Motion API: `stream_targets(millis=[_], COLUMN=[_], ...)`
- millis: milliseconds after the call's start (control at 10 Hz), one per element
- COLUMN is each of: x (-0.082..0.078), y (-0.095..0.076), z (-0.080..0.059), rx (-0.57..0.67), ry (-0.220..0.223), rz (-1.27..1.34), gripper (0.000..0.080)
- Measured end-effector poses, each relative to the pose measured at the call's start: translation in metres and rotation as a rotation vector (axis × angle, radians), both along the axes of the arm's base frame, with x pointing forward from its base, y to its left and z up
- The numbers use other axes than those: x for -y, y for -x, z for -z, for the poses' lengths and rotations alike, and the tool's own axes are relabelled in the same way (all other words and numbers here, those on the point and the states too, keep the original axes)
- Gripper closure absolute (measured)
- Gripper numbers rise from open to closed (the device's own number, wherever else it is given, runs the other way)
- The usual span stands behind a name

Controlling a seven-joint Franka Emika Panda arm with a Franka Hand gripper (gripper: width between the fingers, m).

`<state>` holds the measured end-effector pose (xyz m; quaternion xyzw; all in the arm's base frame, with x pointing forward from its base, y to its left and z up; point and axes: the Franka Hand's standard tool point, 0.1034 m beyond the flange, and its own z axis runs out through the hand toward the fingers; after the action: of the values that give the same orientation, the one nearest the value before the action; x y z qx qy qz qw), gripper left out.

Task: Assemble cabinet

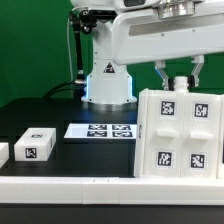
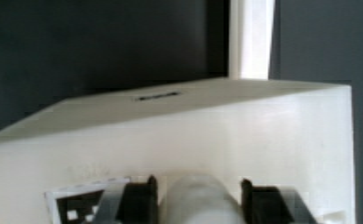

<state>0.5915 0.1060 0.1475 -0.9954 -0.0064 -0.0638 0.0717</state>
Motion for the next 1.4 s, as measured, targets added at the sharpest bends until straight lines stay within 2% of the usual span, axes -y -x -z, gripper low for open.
stream_targets(millis=[400,700,1100,1300,1400], x=[0.002,0.003,0.005,0.005,0.005], y=[-0.001,-0.023,-0.025,-0.025,-0.025], z=[0.001,0.004,0.005,0.006,0.006], rx=[-0.008,-0.018,-0.016,-0.016,-0.017], ry=[0.0,-0.008,-0.007,-0.007,-0.007], rz=[0.005,0.04,0.043,0.043,0.043], gripper=[0.0583,0.0583,0.0583,0.0284,0.0284])
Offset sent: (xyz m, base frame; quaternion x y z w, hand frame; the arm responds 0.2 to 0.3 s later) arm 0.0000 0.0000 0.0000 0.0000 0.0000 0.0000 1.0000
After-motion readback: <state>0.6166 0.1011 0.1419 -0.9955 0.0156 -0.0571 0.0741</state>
